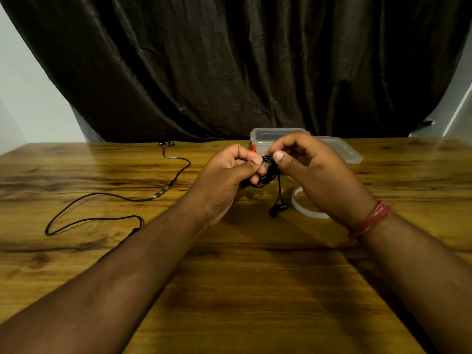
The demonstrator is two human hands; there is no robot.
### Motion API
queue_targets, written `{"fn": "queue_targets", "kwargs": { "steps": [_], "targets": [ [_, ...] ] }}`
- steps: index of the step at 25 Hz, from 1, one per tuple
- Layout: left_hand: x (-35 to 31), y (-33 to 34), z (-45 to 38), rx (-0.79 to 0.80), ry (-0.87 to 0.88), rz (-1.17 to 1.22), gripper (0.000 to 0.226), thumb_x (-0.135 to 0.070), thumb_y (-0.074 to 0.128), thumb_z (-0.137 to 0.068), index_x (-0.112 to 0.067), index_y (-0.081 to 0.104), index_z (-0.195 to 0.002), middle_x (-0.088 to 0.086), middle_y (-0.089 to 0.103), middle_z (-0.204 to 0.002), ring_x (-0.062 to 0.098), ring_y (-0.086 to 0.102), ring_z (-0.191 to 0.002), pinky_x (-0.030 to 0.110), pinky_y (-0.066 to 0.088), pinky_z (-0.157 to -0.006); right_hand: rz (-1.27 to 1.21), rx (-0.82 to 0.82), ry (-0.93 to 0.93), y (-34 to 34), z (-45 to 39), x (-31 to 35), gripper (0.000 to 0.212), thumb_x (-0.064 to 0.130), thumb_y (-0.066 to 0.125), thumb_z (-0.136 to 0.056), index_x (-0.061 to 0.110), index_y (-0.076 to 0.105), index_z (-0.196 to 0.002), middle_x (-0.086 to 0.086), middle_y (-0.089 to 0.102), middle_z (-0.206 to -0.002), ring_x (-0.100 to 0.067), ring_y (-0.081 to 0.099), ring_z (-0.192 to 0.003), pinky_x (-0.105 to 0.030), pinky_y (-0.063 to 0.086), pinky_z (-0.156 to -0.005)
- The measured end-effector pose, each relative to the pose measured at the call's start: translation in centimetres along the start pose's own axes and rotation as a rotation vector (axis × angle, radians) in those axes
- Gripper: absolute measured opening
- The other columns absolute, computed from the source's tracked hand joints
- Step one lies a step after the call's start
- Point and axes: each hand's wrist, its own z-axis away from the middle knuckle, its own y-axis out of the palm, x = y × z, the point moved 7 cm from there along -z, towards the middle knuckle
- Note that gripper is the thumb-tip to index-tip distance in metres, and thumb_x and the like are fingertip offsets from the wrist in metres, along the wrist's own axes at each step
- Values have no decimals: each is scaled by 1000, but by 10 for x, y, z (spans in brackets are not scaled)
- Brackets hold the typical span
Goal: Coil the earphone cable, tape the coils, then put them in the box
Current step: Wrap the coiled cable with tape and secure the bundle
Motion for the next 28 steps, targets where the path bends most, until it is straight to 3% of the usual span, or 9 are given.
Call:
{"fn": "queue_targets", "kwargs": {
  "steps": [3, 7, 10, 14, 16, 18, 19, 24, 28],
  "targets": [
    [-3, 2, 1, 45, 28, -14, 14, -1, 52, -95, -12, 56, -88, 1, 63, -72, 7, 53, -62, 16, 46, -62, -69, 145, 79, 7, 1, -4, 25, 6, 68, -86, 17, 61, -107, 4, 61, -91, -8, 58, -83, -26, 53, -80],
    [-5, 4, 4, 103, 59, -69, 12, -2, 51, -96, -12, 56, -91, 0, 64, -73, 7, 55, -67, 17, 47, -64, 21, 214, 74, 7, 2, -1, 19, 1, 65, -87, 14, 62, -101, 5, 58, -82, -5, 52, -72, -18, 47, -65],
    [-10, 8, 5, 128, 126, -177, 11, -1, 51, -96, -10, 55, -93, 5, 62, -79, 11, 56, -73, 18, 49, -65, 94, 219, 59, 9, 2, 0, 12, 16, 67, -86, 14, 61, -96, -3, 60, -82, -16, 55, -73, -35, 50, -66],
    [-16, 13, 8, 150, 196, -314, 14, 2, 49, -97, -11, 53, -92, 5, 62, -81, 8, 56, -71, 18, 49, -64, 191, 302, 59, 14, 4, -1, 33, 53, 56, -76, 25, 66, -91, -18, 67, -91, -45, 60, -85, -62, 49, -73],
    [-18, 13, 8, 162, 224, -369, 15, 1, 49, -97, -13, 53, -92, 5, 61, -84, 7, 56, -72, 20, 49, -65, 143, 312, 74, 14, 3, -2, 22, 41, 60, -84, 22, 68, -91, -11, 69, -84, -33, 62, -78, -51, 52, -68],
    [-20, 12, 8, 170, 262, -417, 16, -1, 50, -97, -16, 53, -93, 5, 60, -86, 8, 55, -73, 23, 48, -67, -14, 294, 139, 12, 2, -5, 13, 19, 60, -92, 10, 69, -91, 3, 67, -77, -7, 60, -73, -24, 48, -68],
    [-21, 13, 9, 178, 287, -440, 16, -4, 51, -96, -19, 53, -93, 5, 59, -88, 7, 55, -75, 25, 49, -70, -74, 305, 182, 13, 3, -7, 13, 14, 57, -92, 6, 68, -92, 4, 67, -80, -3, 59, -75, -18, 46, -69],
    [-21, 15, 12, 172, 381, -572, 16, -14, 49, -96, -29, 53, -94, 2, 60, -95, 20, 60, -93, 49, 51, -85, -205, 390, 307, 18, 10, -14, 21, 7, 48, -93, -1, 66, -101, -1, 68, -86, -8, 61, -85, -22, 47, -76],
    [-21, 15, 11, 126, 394, -657, 10, -15, 49, -95, -24, 53, -96, -4, 60, -98, 16, 59, -98, 48, 49, -87, -109, 393, 208, 17, 9, -9, 26, 20, 63, -90, -6, 64, -97, -9, 59, -82, -19, 53, -81, -35, 41, -73]
  ]
}}
